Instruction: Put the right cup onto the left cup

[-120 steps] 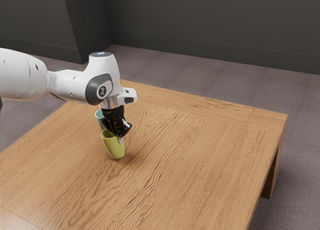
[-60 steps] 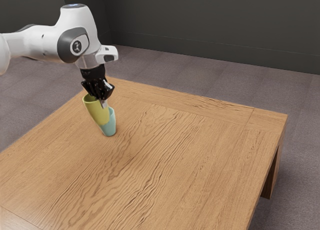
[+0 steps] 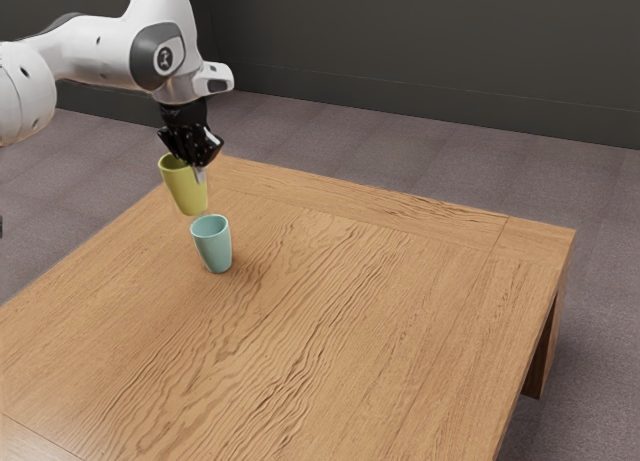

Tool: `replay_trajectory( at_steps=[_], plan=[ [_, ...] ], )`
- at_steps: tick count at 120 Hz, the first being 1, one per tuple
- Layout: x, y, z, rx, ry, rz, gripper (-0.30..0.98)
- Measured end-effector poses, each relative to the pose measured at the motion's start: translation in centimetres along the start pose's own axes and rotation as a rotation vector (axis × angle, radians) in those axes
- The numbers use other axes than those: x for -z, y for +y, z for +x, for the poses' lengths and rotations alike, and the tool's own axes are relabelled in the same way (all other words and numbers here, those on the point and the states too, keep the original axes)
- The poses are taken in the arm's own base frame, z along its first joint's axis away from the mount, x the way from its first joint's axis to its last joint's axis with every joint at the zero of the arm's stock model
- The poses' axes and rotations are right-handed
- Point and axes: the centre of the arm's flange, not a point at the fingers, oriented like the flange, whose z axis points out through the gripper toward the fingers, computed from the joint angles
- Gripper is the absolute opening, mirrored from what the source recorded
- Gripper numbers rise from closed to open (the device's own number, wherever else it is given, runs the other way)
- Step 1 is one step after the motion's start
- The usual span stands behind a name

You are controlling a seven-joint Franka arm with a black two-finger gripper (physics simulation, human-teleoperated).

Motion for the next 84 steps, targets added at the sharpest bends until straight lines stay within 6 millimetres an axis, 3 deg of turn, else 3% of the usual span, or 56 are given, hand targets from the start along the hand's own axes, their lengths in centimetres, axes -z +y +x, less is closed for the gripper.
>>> replay_trajectory(
  at_steps=[13, 34, 60, 84],
  plan=[
    [-1.5, -0.1, 1.8, -0.003, -0.016, 0.014, -0.1],
    [-4.7, -0.7, 3.1, 0.0, -0.056, 0.017, -0.1],
    [-5.0, -0.8, 4.5, -0.006, -0.041, 0.03, -0.1],
    [-7.3, -0.6, 5.4, -0.012, -0.049, 0.03, -0.1]
  ],
)
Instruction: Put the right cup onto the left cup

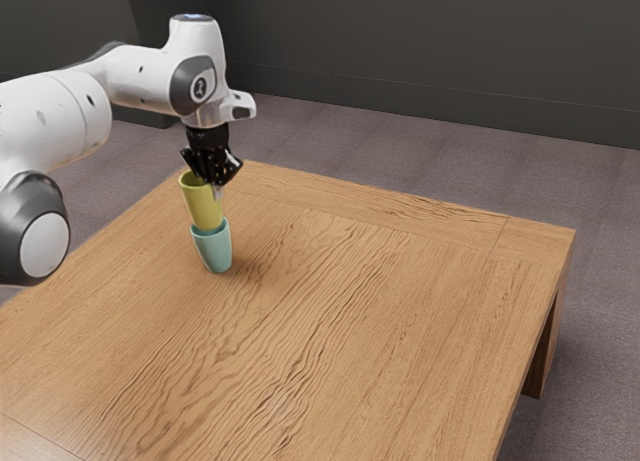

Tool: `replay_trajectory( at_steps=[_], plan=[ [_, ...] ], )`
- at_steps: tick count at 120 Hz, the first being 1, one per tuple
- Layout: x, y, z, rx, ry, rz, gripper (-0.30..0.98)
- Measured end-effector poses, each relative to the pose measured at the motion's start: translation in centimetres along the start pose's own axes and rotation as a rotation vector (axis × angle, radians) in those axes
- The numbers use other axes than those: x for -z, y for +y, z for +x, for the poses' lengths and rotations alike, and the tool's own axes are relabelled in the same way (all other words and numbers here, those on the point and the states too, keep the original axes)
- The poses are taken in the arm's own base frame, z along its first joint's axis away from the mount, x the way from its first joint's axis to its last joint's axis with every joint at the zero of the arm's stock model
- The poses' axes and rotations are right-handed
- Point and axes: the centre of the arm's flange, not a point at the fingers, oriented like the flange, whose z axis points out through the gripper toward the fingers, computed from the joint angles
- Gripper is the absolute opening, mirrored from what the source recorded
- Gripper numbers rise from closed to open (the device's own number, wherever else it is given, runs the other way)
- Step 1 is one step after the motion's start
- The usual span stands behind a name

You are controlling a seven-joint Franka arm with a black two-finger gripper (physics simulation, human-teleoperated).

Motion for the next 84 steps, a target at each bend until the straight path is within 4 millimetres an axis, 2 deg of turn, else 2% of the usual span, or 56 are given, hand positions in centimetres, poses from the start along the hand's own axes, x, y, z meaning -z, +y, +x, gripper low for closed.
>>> replay_trajectory(
  at_steps=[71, 84],
  plan=[
    [-4.3, -0.2, 1.2, -0.001, -0.003, 0.007, -0.1],
    [-4.7, -0.1, 1.2, 0.004, -0.003, -0.006, 0.02]
  ],
)
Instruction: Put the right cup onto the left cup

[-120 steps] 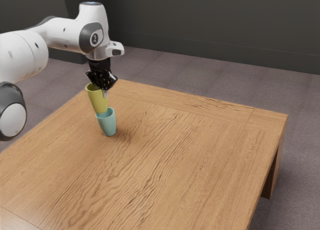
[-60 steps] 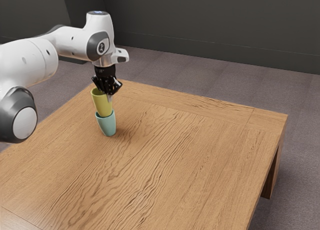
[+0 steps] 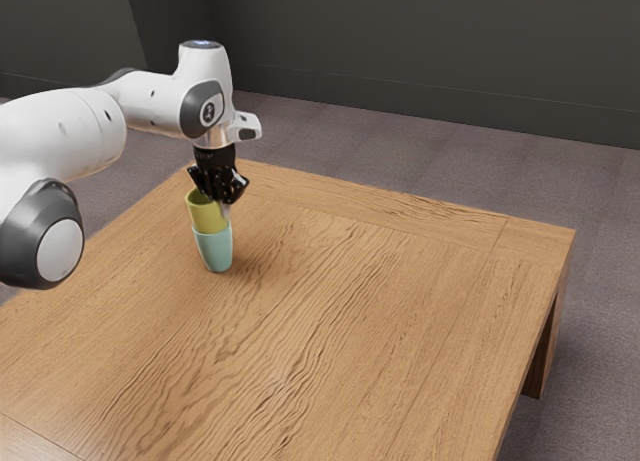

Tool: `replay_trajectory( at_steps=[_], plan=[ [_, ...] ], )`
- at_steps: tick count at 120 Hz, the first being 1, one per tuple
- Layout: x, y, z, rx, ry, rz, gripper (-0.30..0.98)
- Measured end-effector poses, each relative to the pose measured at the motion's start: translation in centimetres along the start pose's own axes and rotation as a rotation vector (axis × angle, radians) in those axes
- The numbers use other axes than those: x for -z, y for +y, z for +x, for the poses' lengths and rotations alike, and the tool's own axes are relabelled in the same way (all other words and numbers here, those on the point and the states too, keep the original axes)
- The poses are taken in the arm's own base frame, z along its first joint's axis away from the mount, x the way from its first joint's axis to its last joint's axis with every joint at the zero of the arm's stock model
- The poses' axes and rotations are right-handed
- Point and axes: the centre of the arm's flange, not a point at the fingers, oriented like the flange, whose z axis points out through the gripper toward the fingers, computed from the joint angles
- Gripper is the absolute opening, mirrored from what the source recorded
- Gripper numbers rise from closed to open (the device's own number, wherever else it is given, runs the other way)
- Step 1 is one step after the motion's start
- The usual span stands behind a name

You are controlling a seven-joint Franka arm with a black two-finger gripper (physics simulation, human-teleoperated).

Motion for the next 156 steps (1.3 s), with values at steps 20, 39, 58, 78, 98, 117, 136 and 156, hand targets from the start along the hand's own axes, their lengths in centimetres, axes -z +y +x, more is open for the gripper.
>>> replay_trajectory(
  at_steps=[20, 39, 58, 78, 98, 117, 136, 156],
  plan=[
    [0.0, 0.1, 0.1, 0.008, 0.017, -0.018, 0.36],
    [1.8, 0.1, -0.7, 0.011, 0.038, -0.031, 0.53],
    [5.5, 0.7, -3.9, 0.003, 0.043, -0.066, 0.61],
    [8.2, 2.6, -7.7, -0.028, 0.019, -0.104, 0.65],
    [12.5, 5.4, -10.8, -0.08, 0.048, -0.127, 0.67],
    [17.2, 6.2, -13.0, -0.103, 0.098, -0.132, 0.68],
    [20.7, 6.7, -14.5, -0.118, 0.139, -0.132, 0.68],
    [21.4, 7.7, -14.8, -0.138, 0.141, -0.131, 0.68]
  ],
)
